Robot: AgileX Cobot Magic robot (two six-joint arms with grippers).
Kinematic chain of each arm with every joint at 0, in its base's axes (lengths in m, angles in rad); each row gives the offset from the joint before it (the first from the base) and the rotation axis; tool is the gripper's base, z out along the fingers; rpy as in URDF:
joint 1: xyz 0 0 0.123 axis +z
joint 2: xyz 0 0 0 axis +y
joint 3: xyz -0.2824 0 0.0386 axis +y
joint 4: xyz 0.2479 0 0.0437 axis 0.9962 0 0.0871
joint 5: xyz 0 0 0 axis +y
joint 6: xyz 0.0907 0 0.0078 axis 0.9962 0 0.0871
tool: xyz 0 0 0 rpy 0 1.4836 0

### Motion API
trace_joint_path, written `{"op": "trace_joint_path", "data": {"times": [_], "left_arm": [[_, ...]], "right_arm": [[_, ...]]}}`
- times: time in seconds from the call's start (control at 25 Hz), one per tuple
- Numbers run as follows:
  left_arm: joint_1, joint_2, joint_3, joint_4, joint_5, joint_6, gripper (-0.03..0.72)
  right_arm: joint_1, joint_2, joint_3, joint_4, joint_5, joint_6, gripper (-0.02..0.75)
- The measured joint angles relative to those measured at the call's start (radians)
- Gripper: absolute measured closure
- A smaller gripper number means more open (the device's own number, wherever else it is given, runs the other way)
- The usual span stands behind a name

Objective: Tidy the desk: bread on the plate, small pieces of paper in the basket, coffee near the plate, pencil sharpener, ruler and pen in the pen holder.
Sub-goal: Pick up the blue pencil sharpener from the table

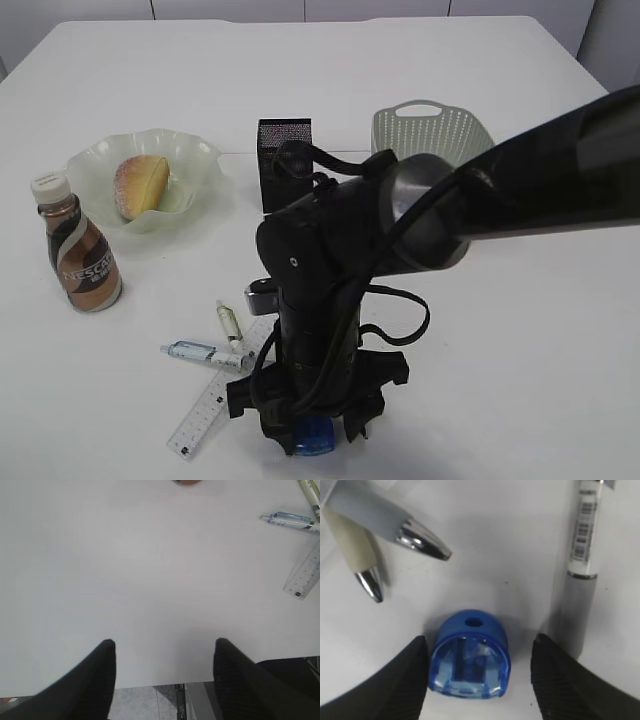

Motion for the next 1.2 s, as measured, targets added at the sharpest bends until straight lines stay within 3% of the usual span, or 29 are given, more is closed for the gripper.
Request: {"op": "trace_joint_path", "data": {"times": [0.44, 0.64, 0.72, 1.2], "left_arm": [[0.0, 0.0, 0.0, 0.0, 0.0, 0.0, 0.241], [0.0, 0.0, 0.0, 0.0, 0.0, 0.0, 0.244], [0.0, 0.0, 0.0, 0.0, 0.0, 0.0, 0.244], [0.0, 0.0, 0.0, 0.0, 0.0, 0.0, 0.246]], "right_arm": [[0.0, 0.002, 0.0, -0.014, -0.002, 0.0, 0.276], [0.0, 0.002, 0.0, -0.016, -0.002, 0.0, 0.413], [0.0, 0.002, -0.002, -0.02, -0.002, 0.0, 0.433], [0.0, 0.002, -0.047, -0.078, 0.118, -0.038, 0.443]]}}
